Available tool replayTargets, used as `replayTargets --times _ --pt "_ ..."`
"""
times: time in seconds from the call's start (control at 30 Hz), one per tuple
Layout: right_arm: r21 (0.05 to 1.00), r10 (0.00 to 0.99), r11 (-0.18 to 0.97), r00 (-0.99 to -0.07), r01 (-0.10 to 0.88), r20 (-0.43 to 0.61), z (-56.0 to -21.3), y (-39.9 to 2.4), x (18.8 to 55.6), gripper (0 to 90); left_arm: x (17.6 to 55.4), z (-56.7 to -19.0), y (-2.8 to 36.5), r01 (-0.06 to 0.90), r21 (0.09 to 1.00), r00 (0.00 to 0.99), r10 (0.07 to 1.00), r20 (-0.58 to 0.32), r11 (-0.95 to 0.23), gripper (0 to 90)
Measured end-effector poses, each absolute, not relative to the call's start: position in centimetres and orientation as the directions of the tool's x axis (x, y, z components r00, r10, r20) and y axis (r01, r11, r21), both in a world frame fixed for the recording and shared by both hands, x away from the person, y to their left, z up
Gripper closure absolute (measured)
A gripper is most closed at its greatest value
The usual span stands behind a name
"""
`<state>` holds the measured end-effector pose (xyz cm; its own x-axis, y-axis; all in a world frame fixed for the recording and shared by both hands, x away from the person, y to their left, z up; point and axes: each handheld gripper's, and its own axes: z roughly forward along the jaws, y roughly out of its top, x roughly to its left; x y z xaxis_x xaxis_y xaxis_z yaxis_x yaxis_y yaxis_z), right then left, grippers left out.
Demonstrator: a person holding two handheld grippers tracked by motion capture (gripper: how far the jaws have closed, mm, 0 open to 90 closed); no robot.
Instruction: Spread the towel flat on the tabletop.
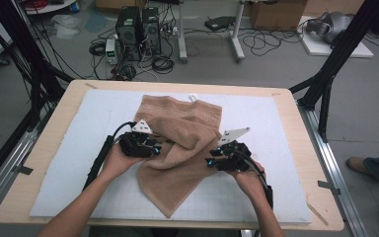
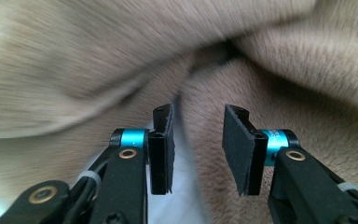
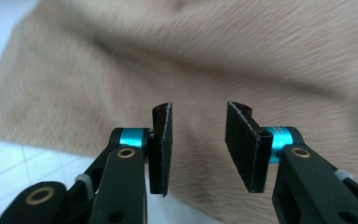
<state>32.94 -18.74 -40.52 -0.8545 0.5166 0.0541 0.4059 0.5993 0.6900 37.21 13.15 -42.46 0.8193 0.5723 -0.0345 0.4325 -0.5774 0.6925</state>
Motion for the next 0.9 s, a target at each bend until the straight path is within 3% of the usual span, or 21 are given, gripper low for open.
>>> replayTargets --times 0.13,0.23,0.3,0.5,0.9 --pt "0.653 0.488 0.636 -0.87 0.411 0.072 -42.6 -17.6 33.0 61.5 37.4 -43.4 12.5 0.441 0.681 0.821 0.569 -0.043 -0.585 64.3" --pt "0.634 0.484 0.653 -0.872 0.413 0.069 -43.3 -17.0 33.1 65.2 37.3 -43.5 12.4 0.438 0.686 0.827 0.559 -0.055 -0.581 80.9" --pt "0.634 0.487 0.662 -0.872 0.4 0.043 -43.3 -16.8 33.1 71.6 37.1 -43.4 12.3 0.436 0.683 0.822 0.569 -0.036 -0.586 83.7" --pt "0.637 0.467 0.662 -0.882 0.396 0.063 -43.3 -17.1 33.3 84.9 35.2 -42.2 13.9 0.438 0.724 0.795 0.605 -0.036 -0.533 84.5" --pt "0.624 0.425 0.696 -0.904 0.355 0.04 -42.6 -18.1 32.0 86.9 27.1 -40.8 19.3 0.46 0.816 0.722 0.682 -0.114 -0.351 84.6"
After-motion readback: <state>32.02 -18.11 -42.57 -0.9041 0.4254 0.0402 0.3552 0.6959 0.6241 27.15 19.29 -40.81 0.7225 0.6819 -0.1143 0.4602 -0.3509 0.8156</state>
